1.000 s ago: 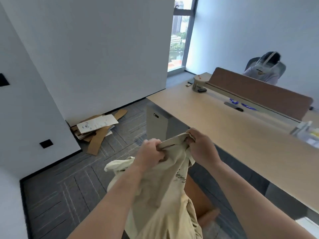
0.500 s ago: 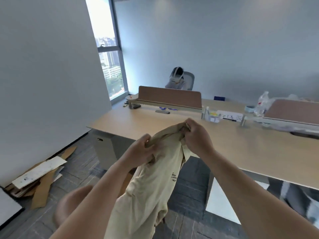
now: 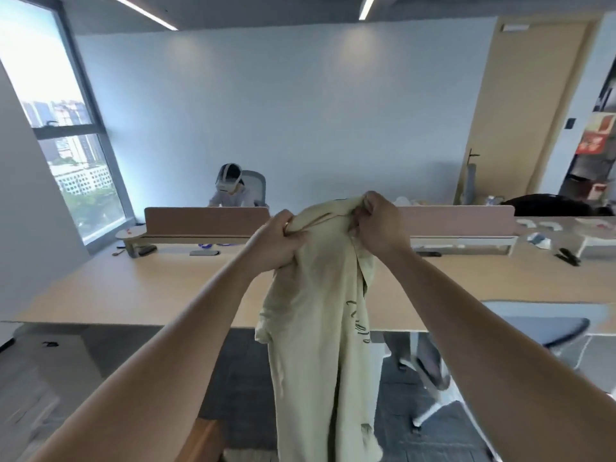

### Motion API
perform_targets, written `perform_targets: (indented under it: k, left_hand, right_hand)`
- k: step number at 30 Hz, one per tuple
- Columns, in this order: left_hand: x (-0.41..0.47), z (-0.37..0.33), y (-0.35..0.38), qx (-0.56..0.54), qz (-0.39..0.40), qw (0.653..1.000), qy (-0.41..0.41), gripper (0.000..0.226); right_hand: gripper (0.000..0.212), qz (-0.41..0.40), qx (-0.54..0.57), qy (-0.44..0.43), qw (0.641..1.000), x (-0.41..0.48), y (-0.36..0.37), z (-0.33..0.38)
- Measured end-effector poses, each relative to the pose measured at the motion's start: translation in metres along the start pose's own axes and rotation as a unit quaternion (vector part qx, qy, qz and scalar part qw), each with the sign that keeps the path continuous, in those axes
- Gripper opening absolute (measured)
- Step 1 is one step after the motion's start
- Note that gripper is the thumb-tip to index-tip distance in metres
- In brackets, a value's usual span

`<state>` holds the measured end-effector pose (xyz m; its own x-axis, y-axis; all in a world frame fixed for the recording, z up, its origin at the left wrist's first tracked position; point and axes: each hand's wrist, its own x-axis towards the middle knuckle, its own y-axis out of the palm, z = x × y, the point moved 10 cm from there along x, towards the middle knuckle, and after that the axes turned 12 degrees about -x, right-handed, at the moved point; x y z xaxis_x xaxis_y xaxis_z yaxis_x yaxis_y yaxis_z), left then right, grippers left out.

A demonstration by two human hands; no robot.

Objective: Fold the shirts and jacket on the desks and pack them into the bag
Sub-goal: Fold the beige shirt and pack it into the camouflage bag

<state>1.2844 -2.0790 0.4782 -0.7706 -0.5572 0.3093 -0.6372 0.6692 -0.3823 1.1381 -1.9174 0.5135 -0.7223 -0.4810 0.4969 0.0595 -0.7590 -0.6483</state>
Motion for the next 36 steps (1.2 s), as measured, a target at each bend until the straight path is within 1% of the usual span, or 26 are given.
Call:
perform_targets:
  k: [3, 6, 8, 11, 13, 17, 19, 20, 21, 23, 24, 25, 26, 27, 28, 29, 30, 31, 32, 33, 36]
  left_hand:
    - [0.037, -0.032, 0.038, -0.006, 0.06, 0.998, 0.025, 0.017]
    - [0.068, -0.04, 0.075, -0.027, 0.119, 0.992, 0.037, 0.027]
    - [0.091, -0.034, 0.102, -0.059, 0.156, 0.985, 0.035, 0.034]
    - [0.125, -0.017, 0.146, -0.14, 0.217, 0.966, 0.018, 0.038]
    - [0.146, -0.001, 0.173, -0.158, 0.254, 0.954, 0.01, 0.046]
    - [0.184, 0.028, 0.218, -0.086, 0.288, 0.953, 0.031, 0.027]
    - [0.197, 0.035, 0.237, -0.086, 0.303, 0.949, 0.031, 0.013]
    - [0.204, 0.037, 0.243, -0.085, 0.305, 0.948, 0.022, 0.005]
    - [0.212, 0.042, 0.251, -0.076, 0.301, 0.95, 0.02, 0.015]
    - [0.236, 0.053, 0.258, -0.042, 0.26, 0.965, 0.021, 0.031]
    - [0.25, 0.056, 0.259, -0.031, 0.238, 0.971, 0.022, 0.033]
    - [0.261, 0.055, 0.26, -0.031, 0.237, 0.971, 0.014, 0.03]
    - [0.271, 0.054, 0.263, -0.022, 0.258, 0.966, -0.006, 0.026]
    - [0.284, 0.056, 0.27, -0.016, 0.276, 0.961, -0.029, 0.036]
    - [0.293, 0.054, 0.274, -0.013, 0.293, 0.955, -0.035, 0.059]
    - [0.3, 0.049, 0.278, -0.008, 0.304, 0.952, -0.029, 0.072]
    - [0.312, 0.045, 0.279, -0.055, 0.287, 0.955, -0.05, 0.063]
    - [0.324, 0.039, 0.28, -0.076, 0.267, 0.959, -0.051, 0.04]
    - [0.338, 0.03, 0.28, -0.066, 0.234, 0.97, -0.022, 0.021]
    - [0.349, 0.02, 0.28, -0.05, 0.199, 0.979, -0.001, 0.021]
    - [0.38, -0.009, 0.29, 0.014, 0.136, 0.988, 0.07, 0.04]
  right_hand:
    - [0.026, -0.033, -0.024, 0.031, 0.999, 0.025, -0.036, -0.028]
    - [0.016, -0.064, -0.045, 0.059, 0.995, 0.046, -0.057, -0.055]
    - [0.014, -0.085, -0.058, 0.071, 0.992, 0.062, -0.064, -0.069]
    - [0.014, -0.109, -0.087, 0.101, 0.985, 0.088, -0.073, -0.087]
    - [0.017, -0.13, -0.096, 0.117, 0.98, 0.106, -0.078, -0.096]
    - [0.031, -0.158, -0.106, 0.135, 0.972, 0.14, -0.081, -0.117]
    - [0.03, -0.179, -0.121, 0.154, 0.964, 0.151, -0.086, -0.128]
    - [0.027, -0.189, -0.127, 0.162, 0.96, 0.156, -0.089, -0.134]
    - [0.024, -0.197, -0.131, 0.17, 0.957, 0.161, -0.092, -0.141]
    - [0.022, -0.204, -0.145, 0.189, 0.949, 0.17, -0.098, -0.156]
    - [0.023, -0.206, -0.153, 0.197, 0.946, 0.175, -0.101, -0.166]
    - [0.023, -0.209, -0.16, 0.203, 0.943, 0.179, -0.104, -0.176]
    - [0.022, -0.212, -0.164, 0.209, 0.94, 0.184, -0.107, -0.186]
    - [0.022, -0.214, -0.169, 0.215, 0.938, 0.189, -0.11, -0.196]
    - [0.022, -0.213, -0.172, 0.22, 0.936, 0.194, -0.113, -0.208]
    - [0.022, -0.212, -0.173, 0.226, 0.935, 0.2, -0.115, -0.22]
    - [0.02, -0.211, -0.173, 0.233, 0.933, 0.205, -0.117, -0.233]
    - [0.018, -0.212, -0.17, 0.241, 0.932, 0.21, -0.12, -0.246]
    - [0.017, -0.213, -0.166, 0.248, 0.931, 0.216, -0.124, -0.259]
    - [0.016, -0.212, -0.166, 0.255, 0.929, 0.22, -0.127, -0.271]
    - [0.019, -0.205, -0.142, 0.261, 0.933, 0.24, -0.135, -0.309]
